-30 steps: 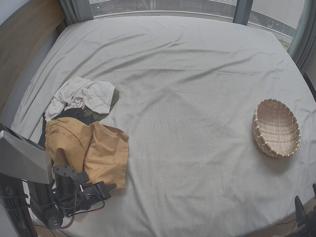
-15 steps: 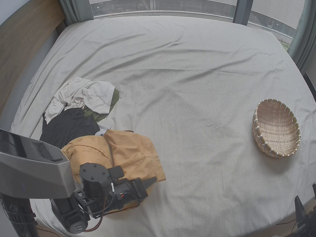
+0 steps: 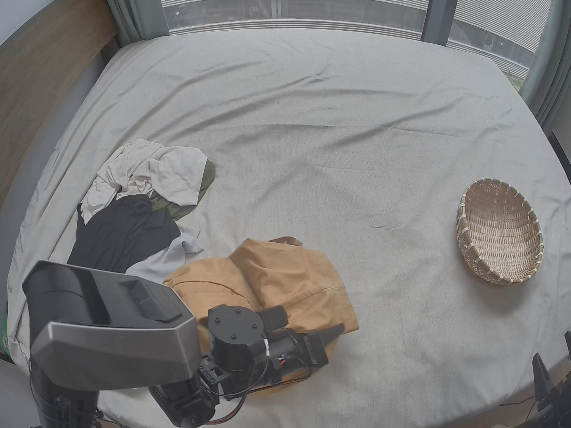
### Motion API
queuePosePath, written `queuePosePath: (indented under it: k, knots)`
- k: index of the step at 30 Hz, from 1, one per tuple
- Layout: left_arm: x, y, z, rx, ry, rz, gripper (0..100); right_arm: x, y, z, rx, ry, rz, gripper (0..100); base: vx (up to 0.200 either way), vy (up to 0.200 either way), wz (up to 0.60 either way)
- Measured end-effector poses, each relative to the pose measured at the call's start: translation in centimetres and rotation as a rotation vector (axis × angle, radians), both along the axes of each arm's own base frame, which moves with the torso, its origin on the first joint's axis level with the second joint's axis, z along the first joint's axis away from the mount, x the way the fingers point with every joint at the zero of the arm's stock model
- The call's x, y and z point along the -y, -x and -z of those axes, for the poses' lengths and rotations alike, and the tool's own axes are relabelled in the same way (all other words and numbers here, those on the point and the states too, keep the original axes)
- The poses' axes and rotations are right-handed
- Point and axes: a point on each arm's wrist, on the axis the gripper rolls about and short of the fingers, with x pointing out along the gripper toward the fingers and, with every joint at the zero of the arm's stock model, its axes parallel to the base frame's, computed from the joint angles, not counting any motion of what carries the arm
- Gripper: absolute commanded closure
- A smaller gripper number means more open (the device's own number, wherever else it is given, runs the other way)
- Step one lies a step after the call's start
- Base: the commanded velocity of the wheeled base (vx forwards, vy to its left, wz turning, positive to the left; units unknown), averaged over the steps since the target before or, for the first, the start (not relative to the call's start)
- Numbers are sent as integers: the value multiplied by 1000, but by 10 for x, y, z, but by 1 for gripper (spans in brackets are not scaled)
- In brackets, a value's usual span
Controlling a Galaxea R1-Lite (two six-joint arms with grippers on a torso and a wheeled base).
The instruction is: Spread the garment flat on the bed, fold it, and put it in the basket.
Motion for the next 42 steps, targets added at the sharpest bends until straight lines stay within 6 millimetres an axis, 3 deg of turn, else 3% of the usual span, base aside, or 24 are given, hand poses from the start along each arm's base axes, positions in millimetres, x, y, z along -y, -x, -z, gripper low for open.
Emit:
queuePosePath:
  k: [14, 15, 22, 31, 35, 42]
  knots:
    - [34, 11, 13, 15, 11, 87, 100, 0, 0, 0, 0, -1, 0, 0, 0, 0, 0]
    - [34, 10, 14, 19, 6, 89, 0, 0, 0, 0, 0, -1, 0, 0, 0, 0, 0]
    - [33, 13, 23, 26, -26, 91, 0, 0, 0, 0, 0, -1, 0, 0, 0, 0, 0]
    - [15, 37, 24, -27, -97, 112, 0, 0, 0, 0, 0, -2, 0, 0, 0, 0, 0]
    - [0, 50, 14, -44, -120, 117, 0, 0, 0, 0, 0, -2, 0, 0, 0, 0, 0]
    - [-26, 70, -23, -9, -94, 88, 0, 0, 0, 0, 0, 0, 0, 0, 0, 0, 0]
